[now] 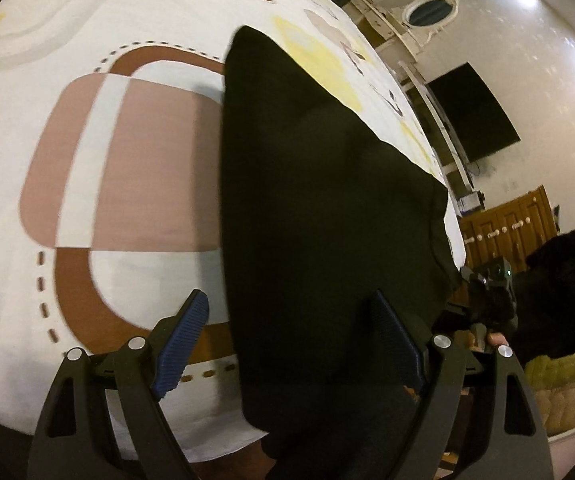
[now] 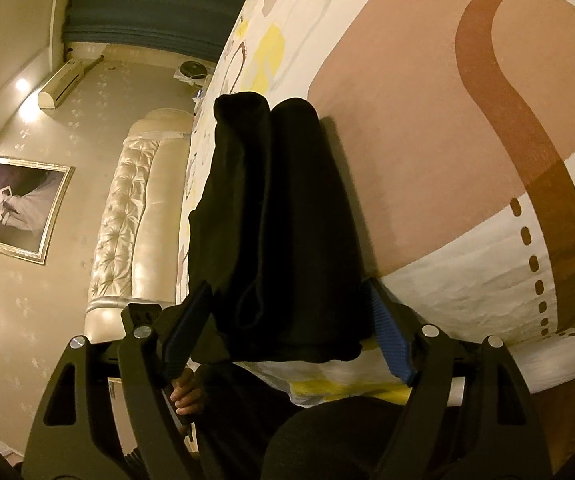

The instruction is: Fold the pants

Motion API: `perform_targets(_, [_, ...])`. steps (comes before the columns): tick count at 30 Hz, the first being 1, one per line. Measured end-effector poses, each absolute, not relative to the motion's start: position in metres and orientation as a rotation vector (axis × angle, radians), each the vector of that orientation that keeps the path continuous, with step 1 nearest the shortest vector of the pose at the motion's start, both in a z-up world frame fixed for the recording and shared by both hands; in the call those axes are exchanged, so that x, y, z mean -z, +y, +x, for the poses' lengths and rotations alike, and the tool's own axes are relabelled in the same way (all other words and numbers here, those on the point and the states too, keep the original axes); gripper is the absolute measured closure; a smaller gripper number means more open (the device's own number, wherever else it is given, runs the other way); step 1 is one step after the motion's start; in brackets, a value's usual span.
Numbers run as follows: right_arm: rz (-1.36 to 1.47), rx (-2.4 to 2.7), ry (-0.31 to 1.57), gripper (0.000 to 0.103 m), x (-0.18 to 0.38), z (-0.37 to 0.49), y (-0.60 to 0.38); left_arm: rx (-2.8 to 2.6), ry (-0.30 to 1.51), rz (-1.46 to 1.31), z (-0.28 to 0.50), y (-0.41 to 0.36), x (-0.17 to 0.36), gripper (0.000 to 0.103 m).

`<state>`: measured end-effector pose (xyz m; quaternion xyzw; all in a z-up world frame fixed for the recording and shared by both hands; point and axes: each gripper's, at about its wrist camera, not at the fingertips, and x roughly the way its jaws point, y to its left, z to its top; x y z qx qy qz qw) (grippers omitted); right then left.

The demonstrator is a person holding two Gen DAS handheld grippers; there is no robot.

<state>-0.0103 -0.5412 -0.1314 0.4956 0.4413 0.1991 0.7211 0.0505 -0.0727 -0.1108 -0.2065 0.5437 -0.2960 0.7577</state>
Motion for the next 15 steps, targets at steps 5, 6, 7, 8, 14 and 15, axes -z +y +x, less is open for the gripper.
perform_targets(5, [1.067, -0.440, 0.981, 0.018, 0.129, -0.006, -0.535, 0.667, 1.193, -0.453, 0.049, -0.083, 0.114, 0.021])
perform_targets(6, [1.061, -0.442, 0.982, 0.018, 0.127, -0.005, -0.534, 0.667, 1.195, -0.454, 0.049, -0.084, 0.115, 0.021])
perform_targets(7, [1.057, -0.442, 0.984, 0.018, 0.127, -0.005, -0.534, 0.667, 1.196, -0.453, 0.049, -0.085, 0.116, 0.021])
perform_targets(8, [1.055, -0.439, 0.987, 0.018, 0.127, -0.004, -0.533, 0.666, 1.196, -0.454, 0.049, -0.086, 0.116, 0.021])
perform_targets(14, [0.972, -0.415, 1.016, 0.042, 0.122, -0.002, -0.525, 0.668, 1.212, -0.483, 0.053, -0.085, 0.119, 0.028])
perform_targets(15, [0.964, -0.410, 1.025, 0.051, 0.122, -0.002, -0.525, 0.669, 1.219, -0.487, 0.054, -0.084, 0.121, 0.033])
